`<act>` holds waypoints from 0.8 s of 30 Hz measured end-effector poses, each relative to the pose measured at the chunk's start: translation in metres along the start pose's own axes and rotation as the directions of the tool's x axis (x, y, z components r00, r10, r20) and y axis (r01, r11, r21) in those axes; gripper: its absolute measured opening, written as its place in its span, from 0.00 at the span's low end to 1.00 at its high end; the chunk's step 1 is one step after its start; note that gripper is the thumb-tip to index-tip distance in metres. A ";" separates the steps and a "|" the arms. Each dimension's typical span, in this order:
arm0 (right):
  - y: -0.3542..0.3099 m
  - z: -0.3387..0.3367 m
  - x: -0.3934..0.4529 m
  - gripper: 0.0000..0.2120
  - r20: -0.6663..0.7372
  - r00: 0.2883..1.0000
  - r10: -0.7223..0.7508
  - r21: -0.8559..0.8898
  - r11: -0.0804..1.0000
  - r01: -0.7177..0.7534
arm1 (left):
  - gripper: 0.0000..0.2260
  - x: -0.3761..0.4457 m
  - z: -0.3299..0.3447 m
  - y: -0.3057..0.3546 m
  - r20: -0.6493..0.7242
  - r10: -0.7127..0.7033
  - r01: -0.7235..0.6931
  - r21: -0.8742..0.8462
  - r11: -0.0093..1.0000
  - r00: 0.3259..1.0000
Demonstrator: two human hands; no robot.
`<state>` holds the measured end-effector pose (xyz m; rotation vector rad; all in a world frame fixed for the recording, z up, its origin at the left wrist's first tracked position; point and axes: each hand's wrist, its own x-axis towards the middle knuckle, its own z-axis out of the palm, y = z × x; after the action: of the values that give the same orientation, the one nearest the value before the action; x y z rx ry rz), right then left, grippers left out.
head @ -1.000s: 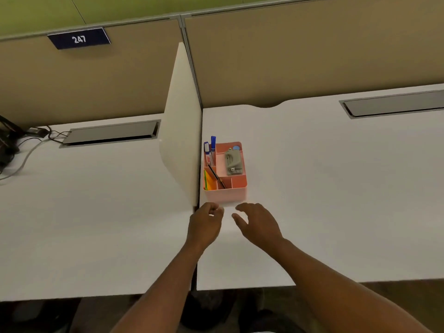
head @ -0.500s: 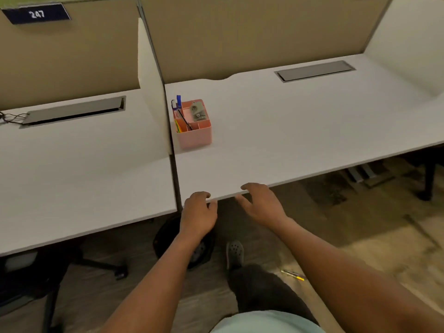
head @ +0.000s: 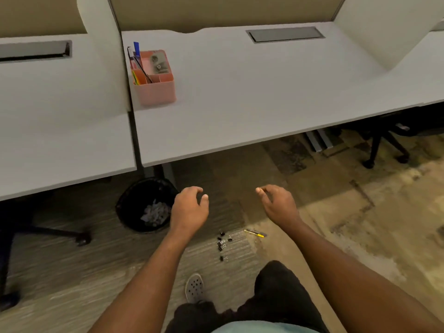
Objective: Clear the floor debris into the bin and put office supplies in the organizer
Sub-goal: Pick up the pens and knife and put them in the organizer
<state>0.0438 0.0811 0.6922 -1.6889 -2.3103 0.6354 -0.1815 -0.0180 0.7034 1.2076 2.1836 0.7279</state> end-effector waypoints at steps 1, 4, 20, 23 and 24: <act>0.011 0.003 -0.004 0.16 -0.004 1.000 0.015 0.007 1.000 -0.015 | 0.15 -0.003 0.011 -0.002 0.007 -0.008 0.008 0.007 1.000 1.000; 0.045 0.015 -0.017 0.13 0.018 0.999 0.048 0.032 0.998 -0.049 | 0.13 -0.011 0.050 -0.007 0.033 -0.035 0.034 0.015 0.999 0.999; 0.357 0.250 -0.047 0.10 0.573 0.744 0.343 0.071 0.884 -0.462 | 0.07 -0.044 0.397 -0.103 0.221 -0.520 0.521 0.060 0.852 0.825; 0.404 0.316 -0.039 0.08 0.635 0.632 0.444 0.049 0.793 -0.607 | 0.07 -0.047 0.455 -0.139 0.259 -0.523 0.526 0.066 0.848 0.812; 0.418 0.339 -0.036 0.07 0.654 0.587 0.476 0.036 0.756 -0.653 | 0.07 -0.046 0.473 -0.152 0.275 -0.515 0.518 0.069 0.853 0.812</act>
<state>0.2723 0.0786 0.2040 -2.3402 -1.7762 1.7948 0.0700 -0.0339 0.2729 0.6039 2.1113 0.3068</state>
